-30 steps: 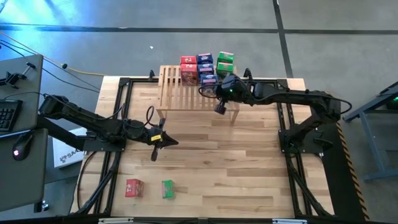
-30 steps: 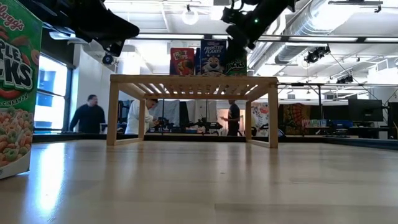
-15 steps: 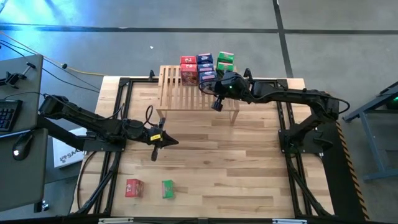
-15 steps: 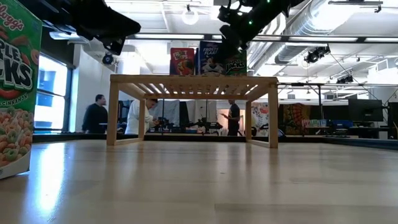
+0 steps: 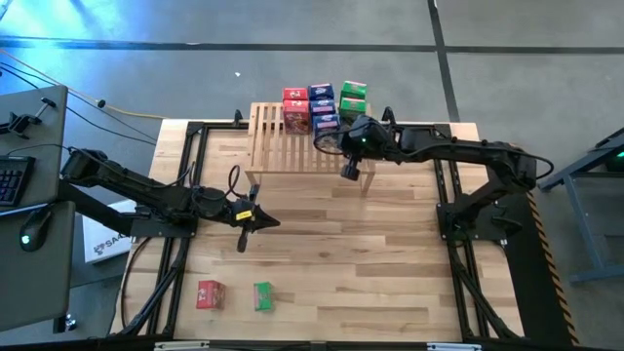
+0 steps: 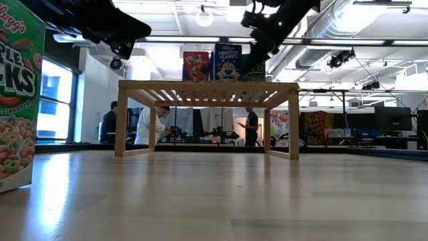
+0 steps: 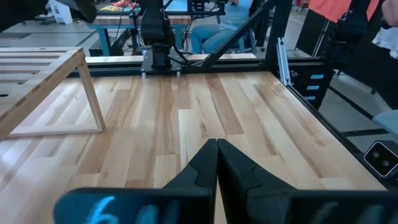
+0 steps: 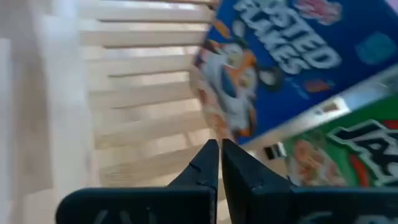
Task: Stack cereal on shelf
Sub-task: Put the blue cereal box aligned with the other blue cereal boxes on the shelf, then put the green cereal box aligned with the other green cereal box on the shelf
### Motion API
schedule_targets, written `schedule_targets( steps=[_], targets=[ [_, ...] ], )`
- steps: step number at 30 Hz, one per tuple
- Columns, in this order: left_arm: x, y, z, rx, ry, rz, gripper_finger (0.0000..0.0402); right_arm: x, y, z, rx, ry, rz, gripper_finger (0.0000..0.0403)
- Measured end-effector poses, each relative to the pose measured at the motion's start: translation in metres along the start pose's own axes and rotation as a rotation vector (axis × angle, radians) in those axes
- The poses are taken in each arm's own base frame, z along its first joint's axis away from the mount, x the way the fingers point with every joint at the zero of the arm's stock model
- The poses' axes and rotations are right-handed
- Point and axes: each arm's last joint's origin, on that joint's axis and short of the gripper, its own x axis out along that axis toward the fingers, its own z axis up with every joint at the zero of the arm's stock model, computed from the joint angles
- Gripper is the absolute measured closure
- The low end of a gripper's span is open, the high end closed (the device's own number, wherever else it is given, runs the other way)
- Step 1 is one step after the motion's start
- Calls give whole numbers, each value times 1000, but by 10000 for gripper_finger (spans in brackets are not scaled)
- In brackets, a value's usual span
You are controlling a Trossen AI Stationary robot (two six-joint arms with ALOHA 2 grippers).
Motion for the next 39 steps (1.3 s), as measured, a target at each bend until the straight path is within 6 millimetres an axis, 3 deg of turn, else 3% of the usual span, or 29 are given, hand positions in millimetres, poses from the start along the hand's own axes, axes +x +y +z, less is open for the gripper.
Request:
schedule_targets(
  steps=[12, 31, 35, 39],
  targets=[
    [0, 0, 0, 7, 2, 0, 401, 25, 4, 5, -17, -38, -34, 402],
    [0, 0, 0, 7, 2, -1, 401, 24, 1, 22, -13, -218, -54, 402],
    [0, 0, 0, 7, 2, -1, 401, 7, 14, 26, -62, -245, -2, 403],
    [0, -4, 0, 84, 6, -31, 401, -22, 43, 22, -147, -263, 93, 403]
  ],
)
